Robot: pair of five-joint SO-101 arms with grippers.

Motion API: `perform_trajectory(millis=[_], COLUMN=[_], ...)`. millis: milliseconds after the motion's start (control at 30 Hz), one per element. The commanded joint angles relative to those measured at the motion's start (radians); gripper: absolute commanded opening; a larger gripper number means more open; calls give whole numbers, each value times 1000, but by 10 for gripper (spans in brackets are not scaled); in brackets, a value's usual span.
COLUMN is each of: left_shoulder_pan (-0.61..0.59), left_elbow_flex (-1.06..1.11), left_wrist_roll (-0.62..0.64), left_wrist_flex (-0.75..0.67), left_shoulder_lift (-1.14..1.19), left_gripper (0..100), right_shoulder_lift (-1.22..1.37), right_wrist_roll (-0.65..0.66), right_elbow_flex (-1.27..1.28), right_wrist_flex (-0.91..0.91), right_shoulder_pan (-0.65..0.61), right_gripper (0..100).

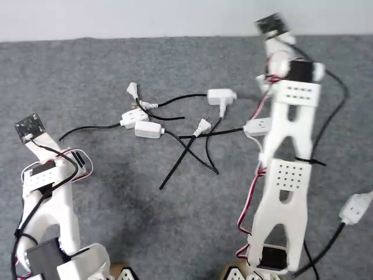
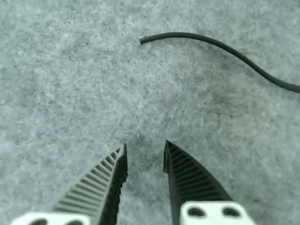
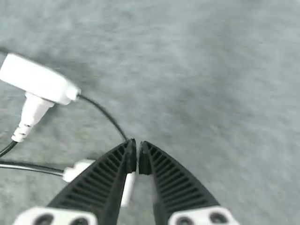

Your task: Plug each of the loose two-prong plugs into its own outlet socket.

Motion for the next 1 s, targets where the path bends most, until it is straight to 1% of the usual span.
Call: perform_trajectory(millis=[0, 133, 233, 300, 400, 500, 567, 667, 800, 867, 967], left_shoulder_pan=[-3, -3, 0, 0, 0, 0, 0, 0, 0, 0, 0], left_elbow_flex=[-48, -48, -48, -48, -48, -48, -48, -48, -48, -48, -48], left_wrist_roll=[-11, -11, -11, -11, -11, -11, -11, -12, -32, -52, -54], left_wrist_flex=[5, 5, 5, 5, 5, 5, 5, 5, 5, 5, 5], left_shoulder_lift=[-5, -5, -5, -5, -5, -5, -5, -5, -5, -5, -5], left_gripper=[122, 122, 122, 122, 123, 123, 123, 123, 123, 123, 123], right_shoulder_lift=[-116, -113, -88, -59, 8, 88, 136, 202, 268, 289, 308], right_wrist_roll=[-11, -6, -2, -2, 15, 155, 258, 393, 516, 557, 575], right_elbow_flex=[-80, -77, -77, -75, -75, -78, -78, -78, -78, -78, -78], right_wrist_flex=[73, 114, 104, 119, 119, 91, 59, -12, -82, -104, -145], right_shoulder_pan=[85, 200, 223, 183, 90, -30, -96, -163, -216, -228, -236], right_gripper=[8, 8, 11, 30, 113, 185, 214, 223, 223, 223, 223])
